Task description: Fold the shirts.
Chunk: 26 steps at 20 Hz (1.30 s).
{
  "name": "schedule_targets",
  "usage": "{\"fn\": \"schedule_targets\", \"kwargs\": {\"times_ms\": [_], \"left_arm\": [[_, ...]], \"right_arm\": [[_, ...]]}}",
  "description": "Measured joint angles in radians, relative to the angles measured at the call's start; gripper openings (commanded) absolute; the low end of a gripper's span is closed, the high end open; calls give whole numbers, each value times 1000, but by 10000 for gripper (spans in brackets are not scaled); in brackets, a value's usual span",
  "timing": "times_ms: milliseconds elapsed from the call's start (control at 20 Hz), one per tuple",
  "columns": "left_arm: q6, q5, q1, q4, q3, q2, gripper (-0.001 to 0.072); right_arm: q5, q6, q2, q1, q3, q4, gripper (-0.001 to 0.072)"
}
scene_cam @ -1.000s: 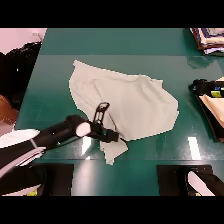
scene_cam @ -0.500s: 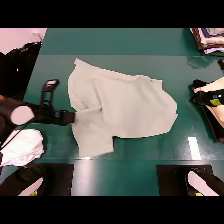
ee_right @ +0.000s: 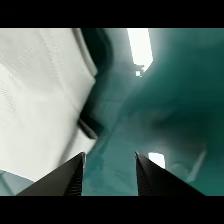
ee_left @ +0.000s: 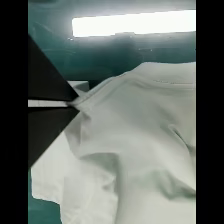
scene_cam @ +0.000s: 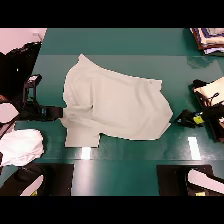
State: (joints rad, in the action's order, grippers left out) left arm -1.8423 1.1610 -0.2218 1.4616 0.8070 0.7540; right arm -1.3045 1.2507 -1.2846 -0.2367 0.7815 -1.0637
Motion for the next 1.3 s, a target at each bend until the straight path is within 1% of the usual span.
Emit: {"fn": "schedule_targets", "kwargs": {"times_ms": [200, 250, 300, 350, 550, 600, 650, 700, 900, 1000, 1150, 1200, 1250, 1300], "left_arm": [[1, -10, 4, -8, 0, -1, 25], [2, -14, 4, -11, 0, -1, 25], [2, -16, 4, -14, 0, -1, 25], [3, -16, 5, -16, 0, -1, 25], [8, -16, 5, -29, 0, -1, 25], [10, -16, 5, -30, 0, -1, 25], [12, -16, 5, -30, 0, -1, 25], [13, -16, 5, -31, 0, -1, 25], [16, -16, 5, -38, 0, -1, 25], [16, -16, 5, -40, 0, -1, 25], [17, -16, 5, -41, 0, -1, 25], [17, -16, 5, -45, 0, -1, 25], [18, -16, 5, -47, 0, -1, 25], [18, -16, 5, -48, 0, -1, 25]], "right_arm": [[26, -23, -15, 33, -46, 63, 357], [33, -25, -16, 44, -51, 66, 316], [44, -27, -19, 56, -56, 68, 240], [53, -28, -19, 69, -60, 67, 192], [59, -32, -22, 109, -64, 39, 189], [58, -33, -21, 113, -65, 29, 121], [58, -34, -21, 114, -66, 15, 23], [48, -33, -23, 112, -66, 4, 19], [27, -35, 0, 83, -69, -25, 18], [34, -37, 41, 59, -69, -56, 18], [23, -39, 112, 17, -68, -47, 20], [16, -39, 131, 5, -68, -47, 46], [8, -39, 145, -4, -68, -44, 209], [2, -39, 154, -9, -68, -43, 330]]}}
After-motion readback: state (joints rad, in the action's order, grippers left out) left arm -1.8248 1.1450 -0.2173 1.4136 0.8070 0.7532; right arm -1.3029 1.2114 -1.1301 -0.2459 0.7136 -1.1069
